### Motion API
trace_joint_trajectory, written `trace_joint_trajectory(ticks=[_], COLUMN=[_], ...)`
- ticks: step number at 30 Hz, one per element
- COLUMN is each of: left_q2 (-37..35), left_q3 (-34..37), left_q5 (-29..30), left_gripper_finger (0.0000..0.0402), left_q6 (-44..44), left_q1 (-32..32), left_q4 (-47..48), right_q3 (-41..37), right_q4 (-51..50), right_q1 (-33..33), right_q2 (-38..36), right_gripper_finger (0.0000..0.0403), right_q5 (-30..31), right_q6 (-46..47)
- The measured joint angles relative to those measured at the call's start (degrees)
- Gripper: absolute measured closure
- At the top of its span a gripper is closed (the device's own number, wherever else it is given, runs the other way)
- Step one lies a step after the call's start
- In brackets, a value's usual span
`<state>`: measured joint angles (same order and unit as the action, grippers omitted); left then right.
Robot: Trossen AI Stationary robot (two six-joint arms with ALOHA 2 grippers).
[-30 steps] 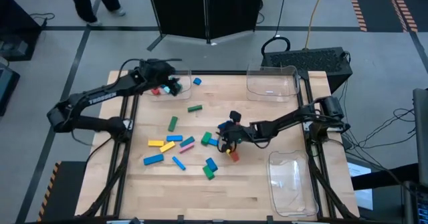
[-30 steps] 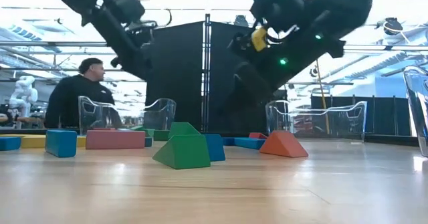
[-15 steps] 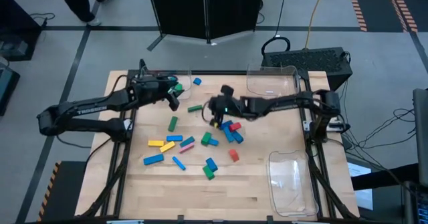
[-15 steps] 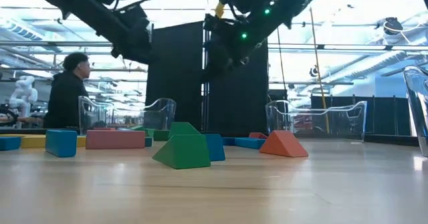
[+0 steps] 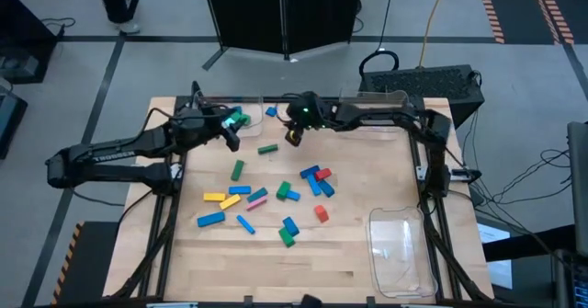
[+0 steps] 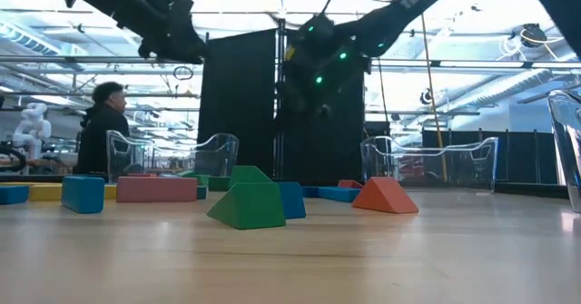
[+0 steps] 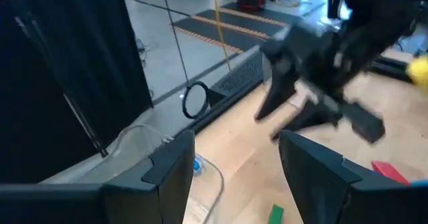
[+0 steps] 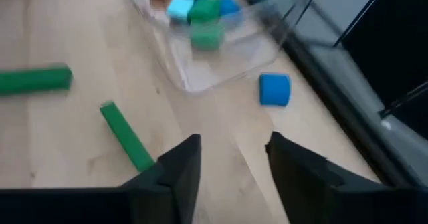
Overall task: Sort blocks by size
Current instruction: Put the blue half-circle block into the top left transparent bin
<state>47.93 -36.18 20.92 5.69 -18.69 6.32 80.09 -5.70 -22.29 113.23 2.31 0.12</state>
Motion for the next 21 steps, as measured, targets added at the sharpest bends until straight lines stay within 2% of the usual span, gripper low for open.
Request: trace_joint_trajectory(ticks=[5, 8, 12, 17, 21], left_q2=[-0.1, -0.1, -0.1, -0.5, -1.5], left_q3=[0.0, 0.0, 0.0, 0.0, 0.0], left_q5=[1.8, 2.1, 2.1, 2.2, 2.2], left_gripper_finger=[0.0183, 0.0183, 0.0183, 0.0183, 0.0183], left_q6=[0.5, 0.5, 0.0, 0.0, -0.2], left_q1=[0.4, 0.5, 0.5, 0.5, 0.5], left_q4=[0.6, 0.7, 0.6, 0.7, 0.9], right_q3=[11.6, 19.8, 30.5, 40.7, 45.7], right_q4=[-9.3, -15.9, -24.6, -32.4, -34.8], right_q1=[-1.8, -3.0, -4.1, -5.4, -6.2], right_q2=[7.0, 11.4, 17.2, 23.6, 27.6], right_gripper_finger=[0.0176, 0.0155, 0.0151, 0.0159, 0.0164], right_q5=[0.3, 0.4, 0.0, -8.3, -10.3], right_q6=[-1.9, -2.3, -4.5, -9.2, -13.6])
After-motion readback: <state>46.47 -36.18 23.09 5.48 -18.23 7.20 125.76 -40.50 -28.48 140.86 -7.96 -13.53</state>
